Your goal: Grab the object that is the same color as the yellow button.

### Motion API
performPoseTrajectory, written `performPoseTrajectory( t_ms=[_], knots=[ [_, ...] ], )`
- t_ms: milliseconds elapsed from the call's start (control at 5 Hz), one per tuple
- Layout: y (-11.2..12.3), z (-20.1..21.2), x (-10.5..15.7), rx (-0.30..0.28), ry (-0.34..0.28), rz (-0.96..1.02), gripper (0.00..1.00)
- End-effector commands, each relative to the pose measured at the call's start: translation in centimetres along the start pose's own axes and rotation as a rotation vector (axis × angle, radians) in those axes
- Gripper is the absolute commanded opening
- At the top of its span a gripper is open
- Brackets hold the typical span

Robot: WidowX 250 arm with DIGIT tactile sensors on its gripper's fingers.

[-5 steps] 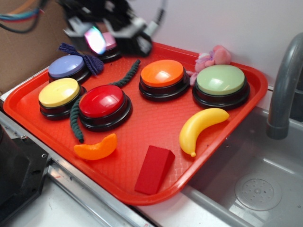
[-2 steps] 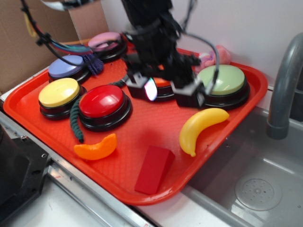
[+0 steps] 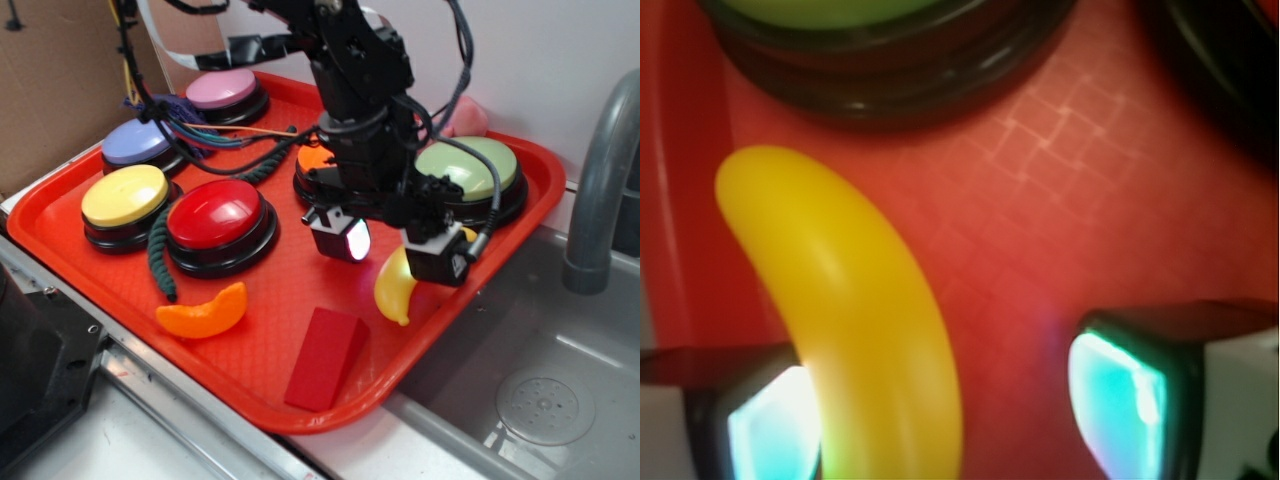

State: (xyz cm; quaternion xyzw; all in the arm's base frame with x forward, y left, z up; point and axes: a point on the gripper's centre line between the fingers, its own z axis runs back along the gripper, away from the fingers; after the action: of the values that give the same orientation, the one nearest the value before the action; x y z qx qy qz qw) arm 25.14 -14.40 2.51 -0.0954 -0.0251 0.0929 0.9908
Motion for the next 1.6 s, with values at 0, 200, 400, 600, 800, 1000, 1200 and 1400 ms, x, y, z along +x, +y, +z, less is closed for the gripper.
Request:
performPoseTrajectory(
  t_ms=[0,200,400,600,800,1000,1200,1400],
  knots=[
    [-0.9,0.1,0.6,-0.048,-0.009,0.005,1.0],
    [-0.6,-0.1,0.7,-0.058,-0.023,0.041,0.0],
    [-0.5,0.2,0.7,-0.039,-0.022,0.032,0.0],
    [-0.3,0.2,0.6,-0.029,-0.022,0.055,0.0],
    [-0.1,1.1,0.7,-0.009,-0.023,0.058,0.0],
    [0.5,5.5,1.5,0.051,-0.051,0.059,0.0],
    [1.9,9.4,2.6,0.097,-0.102,0.093,0.0],
    [4.6,12.6,3.7,0.153,-0.117,0.114,0.0]
  ],
)
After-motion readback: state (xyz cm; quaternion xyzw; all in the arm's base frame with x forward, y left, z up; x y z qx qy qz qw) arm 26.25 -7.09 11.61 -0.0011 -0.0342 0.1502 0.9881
